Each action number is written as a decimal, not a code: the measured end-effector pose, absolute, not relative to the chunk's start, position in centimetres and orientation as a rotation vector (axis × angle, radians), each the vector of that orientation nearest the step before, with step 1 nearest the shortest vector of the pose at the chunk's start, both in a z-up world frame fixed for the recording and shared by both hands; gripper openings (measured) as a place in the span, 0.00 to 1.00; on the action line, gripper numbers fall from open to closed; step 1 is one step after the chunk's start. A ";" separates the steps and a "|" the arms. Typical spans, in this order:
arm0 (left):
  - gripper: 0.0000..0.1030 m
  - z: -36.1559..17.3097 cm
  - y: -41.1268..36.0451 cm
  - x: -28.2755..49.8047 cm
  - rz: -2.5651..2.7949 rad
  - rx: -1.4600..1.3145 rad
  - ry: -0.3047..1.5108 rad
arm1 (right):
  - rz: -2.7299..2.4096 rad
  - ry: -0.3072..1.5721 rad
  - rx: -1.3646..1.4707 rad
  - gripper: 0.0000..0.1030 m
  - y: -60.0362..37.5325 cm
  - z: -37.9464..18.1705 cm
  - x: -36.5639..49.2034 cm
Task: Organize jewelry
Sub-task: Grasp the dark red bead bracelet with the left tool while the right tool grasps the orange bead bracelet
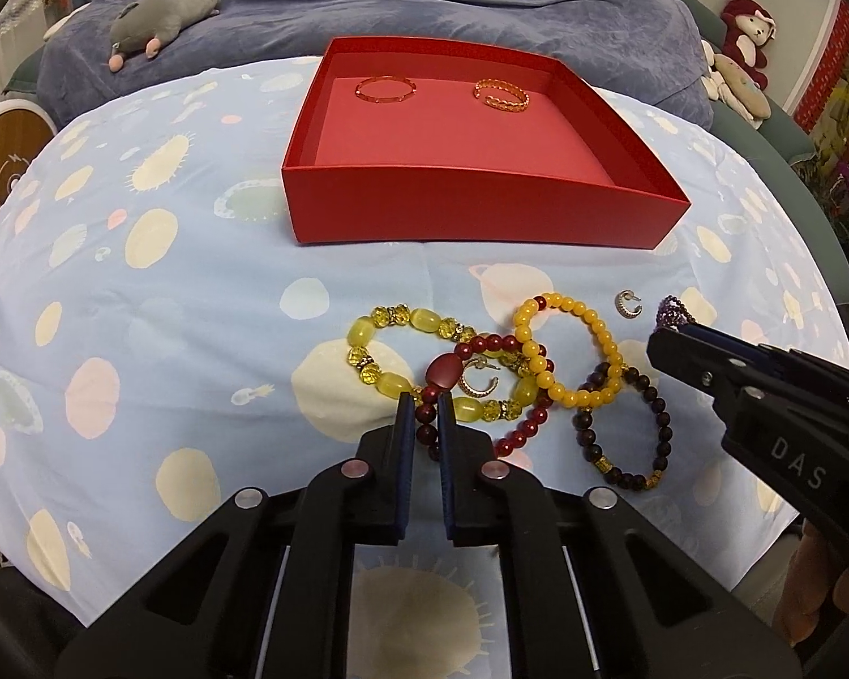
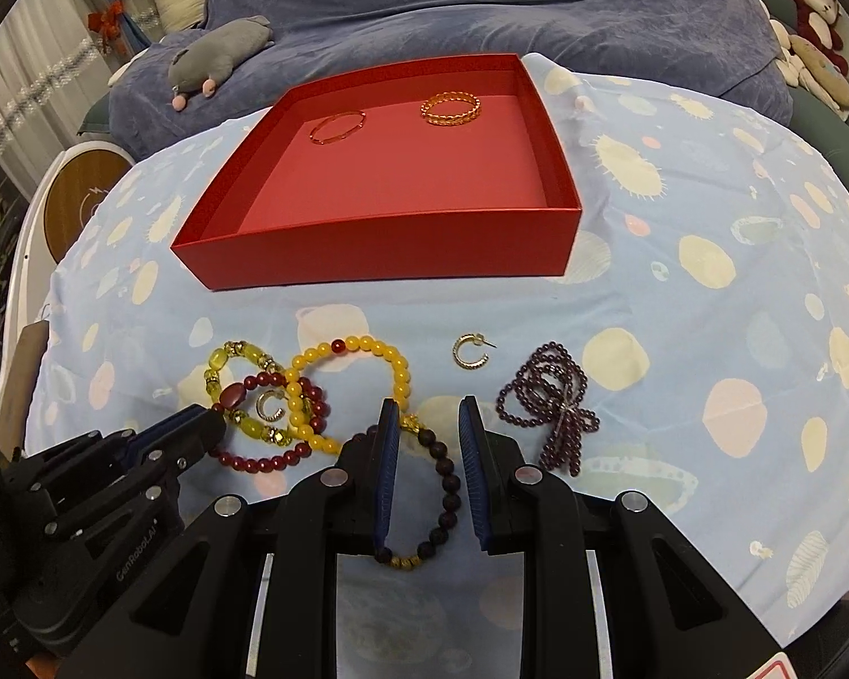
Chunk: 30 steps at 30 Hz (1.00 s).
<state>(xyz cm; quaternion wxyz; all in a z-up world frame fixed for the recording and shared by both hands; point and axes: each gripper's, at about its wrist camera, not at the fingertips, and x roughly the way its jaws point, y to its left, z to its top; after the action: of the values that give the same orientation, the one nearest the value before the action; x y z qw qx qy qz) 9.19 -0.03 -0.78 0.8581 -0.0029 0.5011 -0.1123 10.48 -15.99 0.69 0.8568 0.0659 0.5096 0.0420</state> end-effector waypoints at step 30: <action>0.08 -1.1 -0.1 9.4 -0.233 -0.007 1.066 | 0.128 1.088 0.094 0.07 -14.7 -0.6 11.9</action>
<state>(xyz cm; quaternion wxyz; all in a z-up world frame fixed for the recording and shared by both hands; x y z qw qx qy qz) 9.41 -0.06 -1.08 0.8547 -0.0035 0.5071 -0.1109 11.95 -14.69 -0.57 0.8528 0.0446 0.5168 0.0608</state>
